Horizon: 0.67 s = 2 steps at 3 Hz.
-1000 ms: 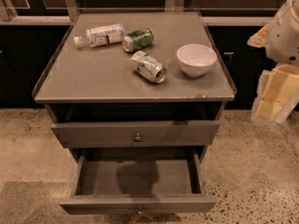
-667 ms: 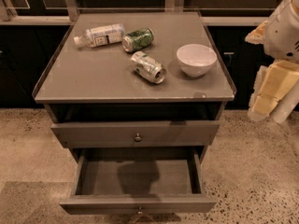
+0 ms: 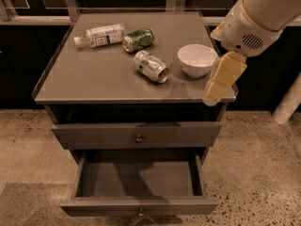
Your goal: Place 7up can into middle drawer
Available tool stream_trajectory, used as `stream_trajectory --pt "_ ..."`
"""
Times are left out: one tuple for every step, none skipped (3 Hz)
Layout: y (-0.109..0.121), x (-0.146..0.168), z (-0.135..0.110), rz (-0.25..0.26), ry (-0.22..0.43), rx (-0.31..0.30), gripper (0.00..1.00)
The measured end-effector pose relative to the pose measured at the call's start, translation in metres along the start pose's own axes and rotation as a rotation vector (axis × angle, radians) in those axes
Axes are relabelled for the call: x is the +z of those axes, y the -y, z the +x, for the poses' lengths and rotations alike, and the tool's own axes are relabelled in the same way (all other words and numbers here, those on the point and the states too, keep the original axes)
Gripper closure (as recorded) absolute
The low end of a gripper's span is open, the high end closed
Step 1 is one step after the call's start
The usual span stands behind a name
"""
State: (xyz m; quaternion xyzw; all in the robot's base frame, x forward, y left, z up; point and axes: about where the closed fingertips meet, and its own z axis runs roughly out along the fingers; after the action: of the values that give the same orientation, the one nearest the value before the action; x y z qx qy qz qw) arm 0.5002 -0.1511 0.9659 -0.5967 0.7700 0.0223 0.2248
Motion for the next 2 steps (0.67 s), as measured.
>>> stream_trajectory --pt "0.0013 0.0034 -0.0017 -0.003 0.005 0.004 0.0" --pt "0.0016 0.0033 0.0013 0.032 0.016 0.051 0.0"
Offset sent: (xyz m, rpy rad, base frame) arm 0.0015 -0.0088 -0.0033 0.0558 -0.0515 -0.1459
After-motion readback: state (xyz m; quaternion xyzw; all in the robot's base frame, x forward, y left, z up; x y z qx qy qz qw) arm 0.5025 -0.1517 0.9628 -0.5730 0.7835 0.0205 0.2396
